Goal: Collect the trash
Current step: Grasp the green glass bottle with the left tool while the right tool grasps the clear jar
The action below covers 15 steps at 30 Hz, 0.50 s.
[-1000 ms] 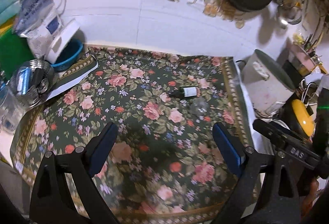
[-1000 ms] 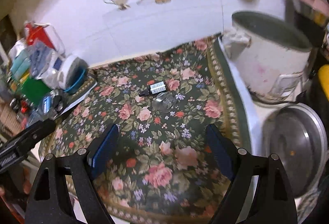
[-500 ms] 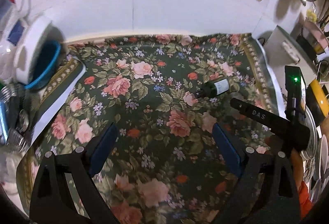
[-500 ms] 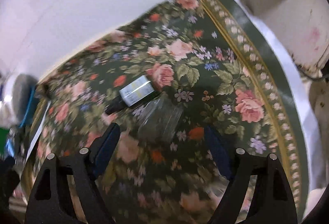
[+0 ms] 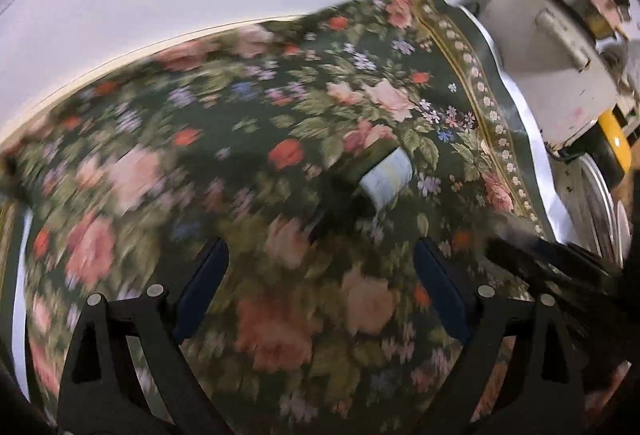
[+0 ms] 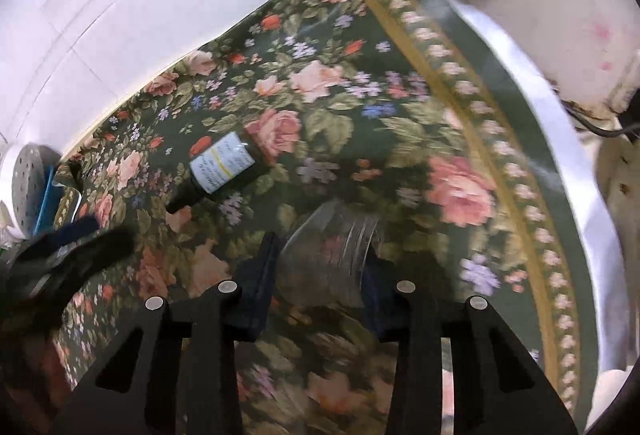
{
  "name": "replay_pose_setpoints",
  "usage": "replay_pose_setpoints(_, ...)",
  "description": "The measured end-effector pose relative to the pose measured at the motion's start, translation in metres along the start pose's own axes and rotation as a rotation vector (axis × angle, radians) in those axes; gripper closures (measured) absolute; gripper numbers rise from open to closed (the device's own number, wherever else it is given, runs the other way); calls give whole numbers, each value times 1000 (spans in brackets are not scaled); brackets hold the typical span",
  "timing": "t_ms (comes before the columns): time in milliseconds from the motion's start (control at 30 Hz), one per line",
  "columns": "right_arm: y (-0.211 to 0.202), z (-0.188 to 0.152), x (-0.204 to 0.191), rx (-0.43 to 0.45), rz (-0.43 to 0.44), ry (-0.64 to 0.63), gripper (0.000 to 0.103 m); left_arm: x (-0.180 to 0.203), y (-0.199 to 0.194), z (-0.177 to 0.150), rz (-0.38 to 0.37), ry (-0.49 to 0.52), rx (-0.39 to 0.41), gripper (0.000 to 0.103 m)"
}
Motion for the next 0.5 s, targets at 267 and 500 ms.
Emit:
replay_pose_setpoints(267, -24, -10, 44, 19, -47, 48, 69, 47, 50, 31, 7, 229, -26, 17)
replay_pose_setpoints(500, -40, -8, 61, 57, -49, 64, 68, 54, 70, 24, 75, 272, -92, 51)
Point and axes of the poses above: each gripper's, at about its wrist camera, not at the fingertips, and y roughly the way its jaws point, x to its right, z to its top, the point moved 5 cm from there along y, roughly the way its jaws point, and after that the axes turned 9 degrees about -y, right-handed, at the moved point
